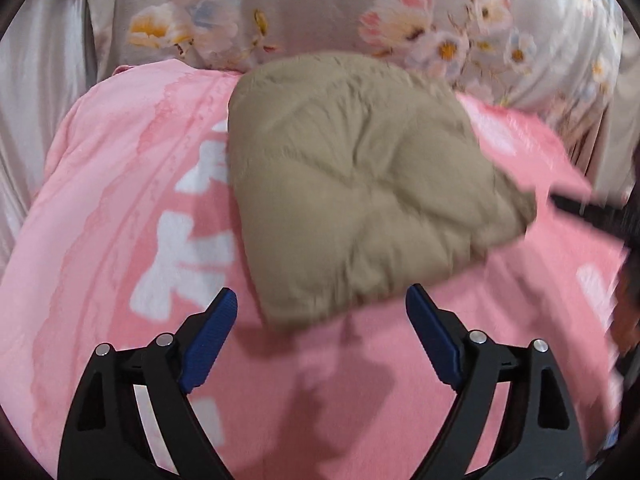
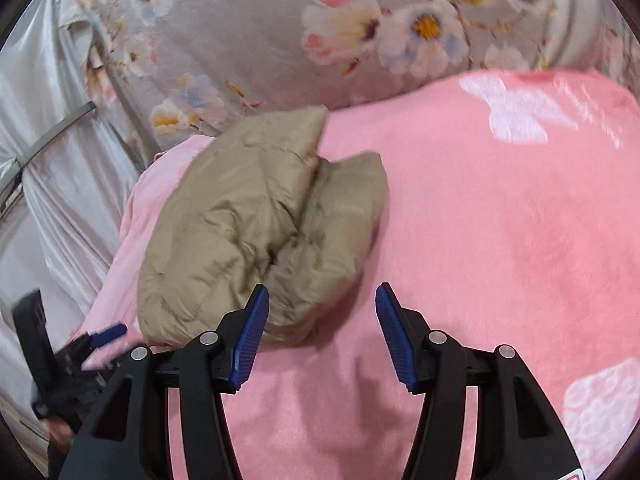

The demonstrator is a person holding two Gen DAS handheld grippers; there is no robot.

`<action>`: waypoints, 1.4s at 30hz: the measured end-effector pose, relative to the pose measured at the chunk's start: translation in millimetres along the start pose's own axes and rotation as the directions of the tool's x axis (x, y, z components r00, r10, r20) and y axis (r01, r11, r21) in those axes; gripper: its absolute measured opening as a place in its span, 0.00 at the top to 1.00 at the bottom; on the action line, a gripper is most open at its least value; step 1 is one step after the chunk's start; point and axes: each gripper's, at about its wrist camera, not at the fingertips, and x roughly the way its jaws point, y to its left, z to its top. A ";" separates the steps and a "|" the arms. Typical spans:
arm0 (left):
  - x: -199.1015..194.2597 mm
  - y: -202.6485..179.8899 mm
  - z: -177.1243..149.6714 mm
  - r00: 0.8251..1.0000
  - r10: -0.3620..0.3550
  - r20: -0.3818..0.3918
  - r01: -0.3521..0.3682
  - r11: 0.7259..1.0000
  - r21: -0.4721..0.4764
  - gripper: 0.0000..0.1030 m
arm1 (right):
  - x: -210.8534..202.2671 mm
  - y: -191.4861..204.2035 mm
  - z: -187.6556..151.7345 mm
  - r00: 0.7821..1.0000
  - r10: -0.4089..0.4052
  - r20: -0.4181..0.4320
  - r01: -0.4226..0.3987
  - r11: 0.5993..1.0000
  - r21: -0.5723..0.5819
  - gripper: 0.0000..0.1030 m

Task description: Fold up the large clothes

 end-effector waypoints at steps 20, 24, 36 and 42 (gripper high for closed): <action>89.6 64.0 22.9 0.973 0.213 -0.090 -0.223 0.966 -0.132 0.15 | 119.3 45.0 0.0 0.990 -0.132 -0.041 0.128 0.989 -0.079 1.00; 96.8 60.9 25.6 0.966 0.244 -0.085 -0.253 0.961 -0.111 0.15 | 129.7 53.4 -9.1 0.981 -0.192 -0.007 0.190 0.975 -0.118 1.00; -6.9 38.5 34.5 0.981 0.164 0.108 -0.144 0.975 -0.170 0.24 | 81.2 69.2 -1.0 0.977 -0.211 0.040 0.214 0.970 -0.114 0.96; 31.7 14.0 83.3 0.974 0.202 0.101 -0.187 0.972 -0.142 0.23 | 90.0 82.9 -4.8 0.980 -0.196 0.017 0.197 0.971 -0.133 0.95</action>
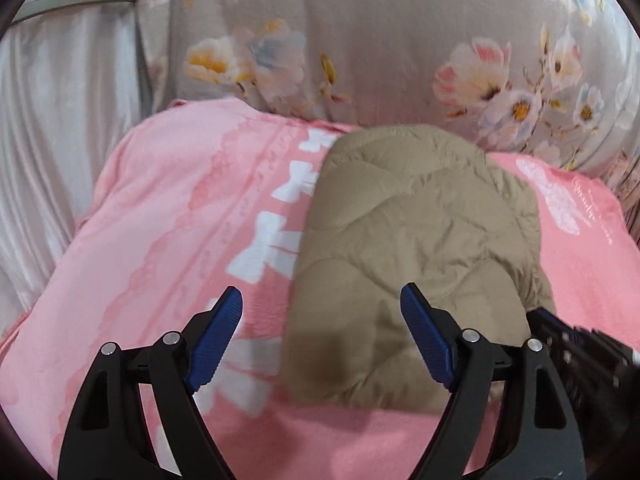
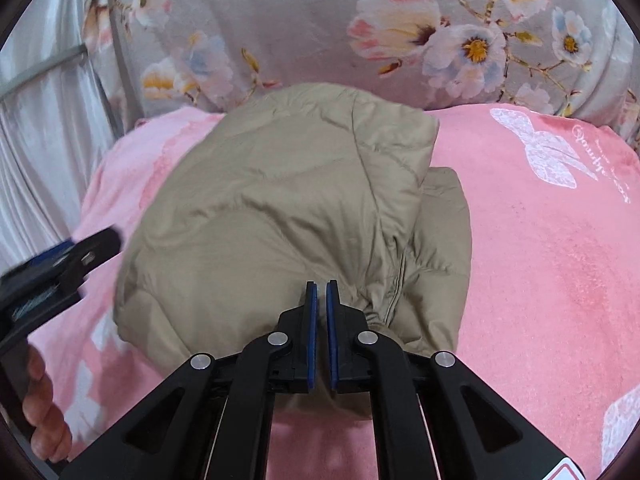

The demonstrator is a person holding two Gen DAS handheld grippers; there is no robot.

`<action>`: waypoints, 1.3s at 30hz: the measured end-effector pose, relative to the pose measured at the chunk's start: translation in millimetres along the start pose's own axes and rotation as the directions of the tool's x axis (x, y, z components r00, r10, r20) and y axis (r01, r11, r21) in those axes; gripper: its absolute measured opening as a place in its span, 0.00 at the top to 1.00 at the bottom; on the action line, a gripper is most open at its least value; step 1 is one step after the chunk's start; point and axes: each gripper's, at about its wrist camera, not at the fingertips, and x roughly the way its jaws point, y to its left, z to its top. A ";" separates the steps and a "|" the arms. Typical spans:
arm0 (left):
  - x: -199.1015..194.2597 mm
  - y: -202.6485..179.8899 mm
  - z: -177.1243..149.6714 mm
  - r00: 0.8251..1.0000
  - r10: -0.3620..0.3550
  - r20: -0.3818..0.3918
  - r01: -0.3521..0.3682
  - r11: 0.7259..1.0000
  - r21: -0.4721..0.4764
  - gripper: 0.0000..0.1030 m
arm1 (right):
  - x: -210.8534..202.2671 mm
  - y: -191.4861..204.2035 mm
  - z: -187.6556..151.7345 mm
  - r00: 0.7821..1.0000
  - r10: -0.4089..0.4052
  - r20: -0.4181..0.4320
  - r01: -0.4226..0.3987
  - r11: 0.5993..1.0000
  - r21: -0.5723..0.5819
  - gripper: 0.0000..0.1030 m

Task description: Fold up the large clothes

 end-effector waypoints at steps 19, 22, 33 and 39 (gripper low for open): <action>46.6 -21.4 -39.6 0.997 0.062 0.045 -0.062 0.998 -0.001 0.14 | 25.8 3.5 -31.4 0.997 -0.064 0.041 0.066 0.996 -0.054 0.95; 47.2 -22.6 -42.5 0.995 0.074 0.062 -0.074 0.997 0.005 0.14 | 27.0 5.6 -31.8 0.997 -0.071 0.040 0.073 0.996 -0.059 0.95; 49.4 -21.0 -46.0 0.995 0.063 0.077 -0.063 0.998 -0.008 0.14 | 29.1 6.6 -32.7 0.996 -0.075 0.042 0.077 0.995 -0.061 0.95; 26.4 -19.2 -50.8 0.992 0.071 0.101 -0.069 0.997 -0.029 0.12 | 6.9 1.7 -36.8 0.996 -0.059 0.068 0.062 0.997 -0.044 0.77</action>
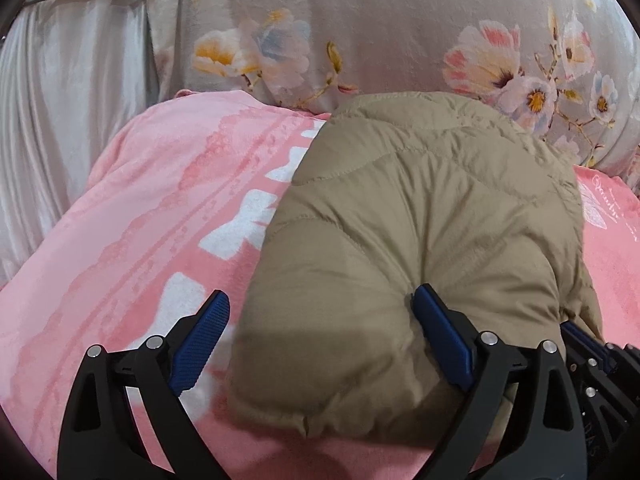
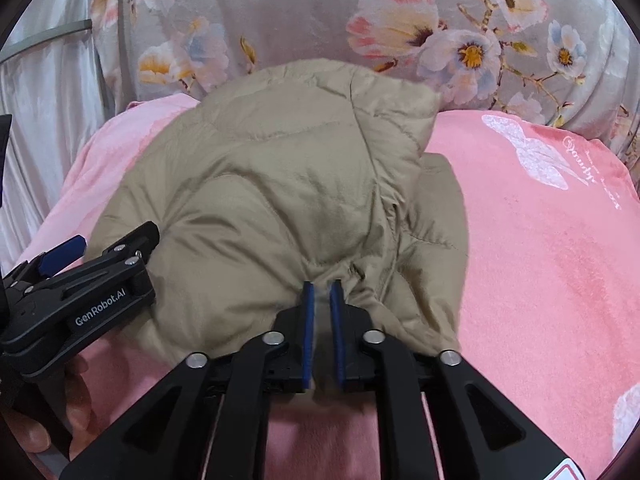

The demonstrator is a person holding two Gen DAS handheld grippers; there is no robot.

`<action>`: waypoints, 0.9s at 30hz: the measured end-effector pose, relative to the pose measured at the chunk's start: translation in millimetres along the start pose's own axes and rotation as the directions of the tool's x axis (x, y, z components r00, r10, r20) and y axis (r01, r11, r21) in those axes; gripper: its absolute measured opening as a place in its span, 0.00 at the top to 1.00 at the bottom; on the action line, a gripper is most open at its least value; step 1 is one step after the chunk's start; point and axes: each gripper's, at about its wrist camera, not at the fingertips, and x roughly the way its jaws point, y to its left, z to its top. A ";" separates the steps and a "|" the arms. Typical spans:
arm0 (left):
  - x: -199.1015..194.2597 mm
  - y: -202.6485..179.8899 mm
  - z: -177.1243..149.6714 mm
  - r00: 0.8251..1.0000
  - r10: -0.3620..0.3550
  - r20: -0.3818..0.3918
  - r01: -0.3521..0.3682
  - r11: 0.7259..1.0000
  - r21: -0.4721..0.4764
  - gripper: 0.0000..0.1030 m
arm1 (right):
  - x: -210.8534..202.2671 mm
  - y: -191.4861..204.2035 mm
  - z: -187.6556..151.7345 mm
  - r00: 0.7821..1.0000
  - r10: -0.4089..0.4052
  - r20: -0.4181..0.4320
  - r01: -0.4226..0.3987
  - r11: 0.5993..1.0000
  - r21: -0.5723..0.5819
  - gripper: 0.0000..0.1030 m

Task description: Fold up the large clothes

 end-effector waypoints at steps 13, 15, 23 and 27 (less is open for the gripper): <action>-89.8 -19.8 -85.8 0.995 -0.025 -0.094 0.022 0.999 -0.031 0.05 | -84.6 -29.7 -85.8 0.999 -0.047 -0.017 0.047 0.999 0.010 0.17; -97.3 -21.8 -91.2 0.997 -0.014 -0.079 0.012 1.000 -0.028 0.05 | -89.6 -32.2 -90.6 0.999 -0.046 -0.009 0.046 0.999 0.028 0.17; -100.9 -28.4 -93.3 0.997 0.043 -0.060 -0.043 0.999 0.002 0.05 | -91.4 -32.9 -95.0 0.997 -0.082 -0.003 0.082 0.996 0.034 0.17; -101.8 -32.1 -92.4 0.997 0.063 -0.050 -0.062 0.998 0.021 0.05 | -92.2 -35.5 -95.6 0.996 -0.085 -0.001 0.085 0.995 0.043 0.17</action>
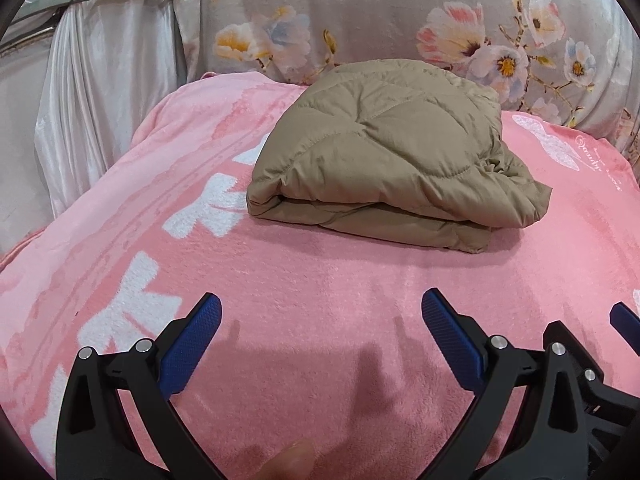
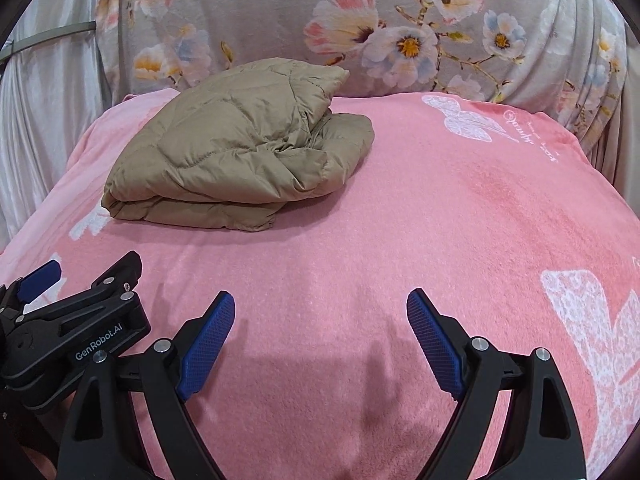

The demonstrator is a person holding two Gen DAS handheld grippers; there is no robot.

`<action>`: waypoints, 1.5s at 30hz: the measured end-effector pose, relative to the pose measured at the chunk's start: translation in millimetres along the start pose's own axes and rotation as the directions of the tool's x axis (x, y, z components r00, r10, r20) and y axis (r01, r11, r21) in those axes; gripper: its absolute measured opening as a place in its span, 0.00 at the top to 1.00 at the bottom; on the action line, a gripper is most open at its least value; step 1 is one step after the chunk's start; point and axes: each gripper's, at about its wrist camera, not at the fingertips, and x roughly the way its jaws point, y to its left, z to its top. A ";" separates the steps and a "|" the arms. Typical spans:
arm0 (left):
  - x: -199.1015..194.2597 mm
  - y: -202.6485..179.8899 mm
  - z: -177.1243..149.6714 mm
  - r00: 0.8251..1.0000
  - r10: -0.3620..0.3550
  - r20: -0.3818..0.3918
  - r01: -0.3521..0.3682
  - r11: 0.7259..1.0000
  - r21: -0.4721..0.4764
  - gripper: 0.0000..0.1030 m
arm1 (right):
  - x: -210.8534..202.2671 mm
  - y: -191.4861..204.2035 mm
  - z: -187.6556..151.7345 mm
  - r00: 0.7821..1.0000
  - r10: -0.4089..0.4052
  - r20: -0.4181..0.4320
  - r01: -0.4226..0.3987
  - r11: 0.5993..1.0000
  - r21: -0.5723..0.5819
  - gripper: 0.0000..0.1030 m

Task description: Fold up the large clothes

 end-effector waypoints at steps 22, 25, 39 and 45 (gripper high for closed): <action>-1.9 -0.1 -1.1 1.000 0.021 0.018 -0.021 1.000 0.009 0.08 | -3.6 3.4 -0.4 0.999 -0.041 0.023 0.042 0.999 -0.026 0.17; -3.7 -0.4 -1.8 0.999 0.022 0.023 -0.022 1.000 0.008 0.08 | -4.5 4.0 -0.7 0.999 -0.044 0.028 0.045 0.999 -0.028 0.17; -4.8 -0.1 -1.6 0.999 0.023 0.027 -0.024 1.000 0.010 0.09 | -4.9 5.3 -0.9 0.999 -0.046 0.029 0.046 0.999 -0.028 0.17; -4.6 0.3 -1.6 0.999 0.023 0.028 -0.023 1.000 0.010 0.09 | -5.0 5.1 -1.0 0.999 -0.045 0.030 0.046 0.999 -0.029 0.17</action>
